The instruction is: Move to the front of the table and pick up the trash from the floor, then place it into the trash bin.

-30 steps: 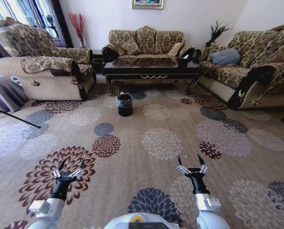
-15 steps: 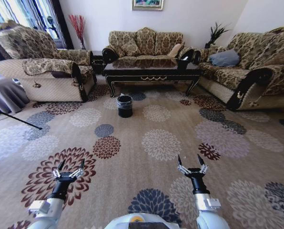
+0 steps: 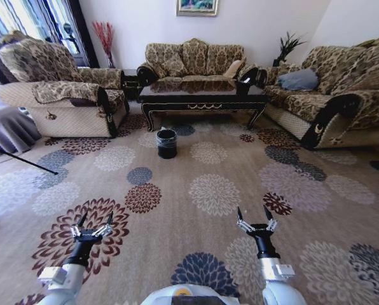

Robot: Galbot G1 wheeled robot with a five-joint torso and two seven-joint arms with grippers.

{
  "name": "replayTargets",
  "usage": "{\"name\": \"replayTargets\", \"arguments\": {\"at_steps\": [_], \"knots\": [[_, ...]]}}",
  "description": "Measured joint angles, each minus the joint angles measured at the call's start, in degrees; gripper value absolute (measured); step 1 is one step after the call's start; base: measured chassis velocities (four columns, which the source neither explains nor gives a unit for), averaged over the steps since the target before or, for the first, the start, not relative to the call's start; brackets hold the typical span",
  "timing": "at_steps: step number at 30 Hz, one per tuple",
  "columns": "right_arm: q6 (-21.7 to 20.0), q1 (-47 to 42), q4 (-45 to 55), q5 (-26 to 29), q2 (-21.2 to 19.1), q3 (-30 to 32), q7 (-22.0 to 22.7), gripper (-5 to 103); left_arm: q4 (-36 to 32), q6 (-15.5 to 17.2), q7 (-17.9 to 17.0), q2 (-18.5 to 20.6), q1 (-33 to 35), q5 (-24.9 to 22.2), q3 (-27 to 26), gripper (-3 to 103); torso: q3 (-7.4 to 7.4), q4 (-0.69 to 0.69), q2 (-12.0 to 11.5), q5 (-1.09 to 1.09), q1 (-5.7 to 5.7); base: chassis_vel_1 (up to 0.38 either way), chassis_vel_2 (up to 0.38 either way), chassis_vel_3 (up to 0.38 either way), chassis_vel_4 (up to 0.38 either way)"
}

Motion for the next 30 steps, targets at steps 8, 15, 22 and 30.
{"name": "replayTargets", "arguments": {"at_steps": [8,15,22,30], "knots": [[0.0,0.0,0.0,0.0,0.0,0.0,0.0,100,0.0,0.0,0.0,0.0,0.0,0.0,0.0,100,1.28,0.0,1.71,0.0,0.42,0.0,0.0,0.0,0.0],[0.0,0.0,0.0,0.0,0.0,0.0,0.0,100,0.0,0.0,0.0,0.0,0.0,0.0,0.0,100,2.54,0.0,3.45,0.0,0.92,0.0,0.0,0.0,0.0],[0.0,0.0,0.0,0.0,0.0,0.0,0.0,100,0.0,0.0,0.0,0.0,0.0,0.0,0.0,100,3.49,0.0,4.89,0.0,1.39,0.0,0.0,0.0,0.0],[0.0,0.0,0.0,0.0,0.0,0.0,0.0,100,0.0,0.0,0.0,0.0,0.0,0.0,0.0,100,4.56,0.0,6.49,0.0,1.94,0.0,0.0,0.0,0.0]]}}
